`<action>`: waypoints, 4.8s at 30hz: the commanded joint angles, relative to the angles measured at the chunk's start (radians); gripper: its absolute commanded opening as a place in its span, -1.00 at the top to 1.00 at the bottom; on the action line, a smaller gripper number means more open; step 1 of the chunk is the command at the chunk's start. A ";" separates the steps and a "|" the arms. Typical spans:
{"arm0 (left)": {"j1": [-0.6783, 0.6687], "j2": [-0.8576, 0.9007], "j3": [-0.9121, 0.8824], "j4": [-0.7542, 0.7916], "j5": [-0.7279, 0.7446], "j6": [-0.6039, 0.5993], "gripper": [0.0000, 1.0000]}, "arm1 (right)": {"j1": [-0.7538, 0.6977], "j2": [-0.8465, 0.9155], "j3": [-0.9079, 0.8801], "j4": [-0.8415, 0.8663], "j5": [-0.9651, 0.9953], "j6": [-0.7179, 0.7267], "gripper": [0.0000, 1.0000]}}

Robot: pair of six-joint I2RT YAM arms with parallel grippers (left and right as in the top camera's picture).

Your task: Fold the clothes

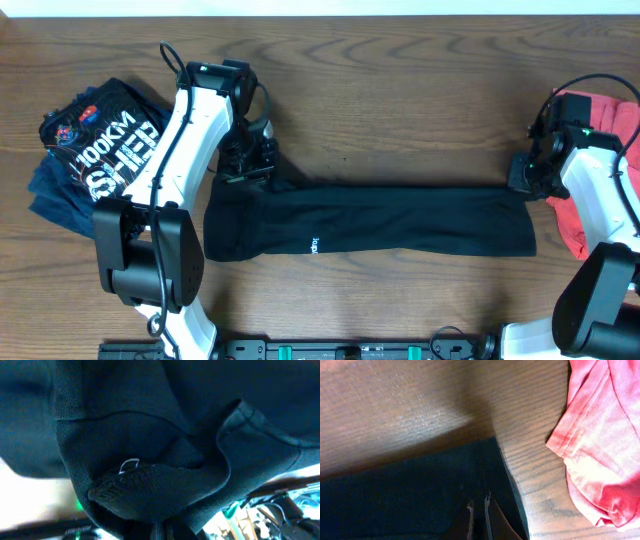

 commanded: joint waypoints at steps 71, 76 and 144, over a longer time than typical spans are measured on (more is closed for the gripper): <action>-0.337 -0.024 -0.282 0.414 -0.068 -0.145 -0.17 | -0.003 -0.010 0.002 -0.035 0.061 0.010 0.46; -0.344 -0.024 -0.282 0.446 -0.068 -0.196 -0.18 | -0.003 -0.010 0.002 -0.035 0.060 0.010 0.44; -0.344 -0.215 -0.262 0.419 -0.319 -0.137 0.17 | -0.003 -0.010 0.002 -0.039 0.057 0.010 0.37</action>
